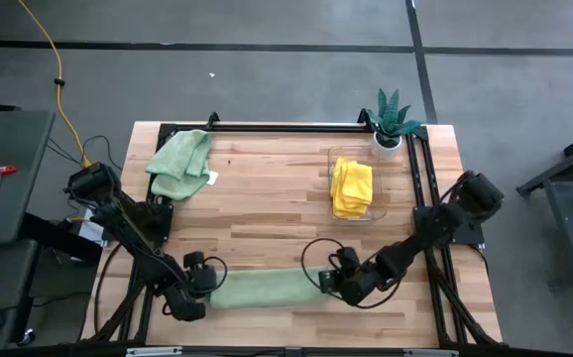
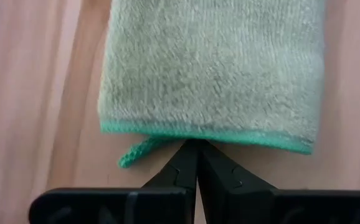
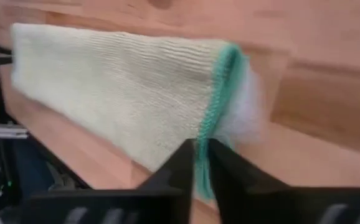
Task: Fold microfiber towels
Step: Fold the bottom green microfiber towel
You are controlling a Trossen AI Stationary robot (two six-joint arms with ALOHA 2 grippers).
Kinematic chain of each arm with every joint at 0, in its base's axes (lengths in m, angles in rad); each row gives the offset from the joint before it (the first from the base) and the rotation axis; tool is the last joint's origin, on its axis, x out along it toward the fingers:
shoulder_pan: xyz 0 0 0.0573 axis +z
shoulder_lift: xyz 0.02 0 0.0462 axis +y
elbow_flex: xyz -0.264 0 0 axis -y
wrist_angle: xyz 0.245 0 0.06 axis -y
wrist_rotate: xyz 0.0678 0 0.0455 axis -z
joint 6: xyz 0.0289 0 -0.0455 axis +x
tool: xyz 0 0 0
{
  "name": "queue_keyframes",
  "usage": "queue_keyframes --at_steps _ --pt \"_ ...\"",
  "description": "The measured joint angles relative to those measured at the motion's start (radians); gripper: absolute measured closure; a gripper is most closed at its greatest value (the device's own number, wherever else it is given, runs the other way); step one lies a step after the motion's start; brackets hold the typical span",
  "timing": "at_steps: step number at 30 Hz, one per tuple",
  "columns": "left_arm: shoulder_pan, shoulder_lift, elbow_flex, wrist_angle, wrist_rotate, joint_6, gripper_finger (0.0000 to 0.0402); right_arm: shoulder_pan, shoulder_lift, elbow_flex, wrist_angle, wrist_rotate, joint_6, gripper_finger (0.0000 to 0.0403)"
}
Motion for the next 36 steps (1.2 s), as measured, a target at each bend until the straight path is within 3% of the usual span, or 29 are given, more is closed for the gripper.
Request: queue_keyframes --at_steps 8,12,17,23,28,36 --pt "0.067 0.0 0.0 0.0 -0.028 0.091 0.0401 -0.025 -0.071 0.0 -0.056 0.007 -0.046 0.0399" --pt "0.064 0.0 0.0 -0.001 -0.011 0.095 0.0401 -0.017 -0.07 0.0 -0.101 -0.046 -0.036 0.0381" --pt "0.028 -0.001 0.002 -0.01 -0.005 0.062 0.0401 -0.014 -0.07 0.0 -0.188 -0.109 -0.041 0.0328" --pt "-0.014 -0.003 0.003 -0.05 -0.017 -0.005 0.0401 -0.013 -0.073 -0.001 -0.278 -0.157 -0.072 0.0213" --pt "-0.023 -0.003 0.003 -0.051 -0.027 -0.014 0.0401 -0.019 -0.064 -0.002 -0.183 -0.156 -0.115 0.0128" --pt "-0.023 -0.003 0.003 -0.049 -0.04 -0.016 0.0401 -0.073 0.031 -0.002 -0.022 -0.171 -0.176 0.011"
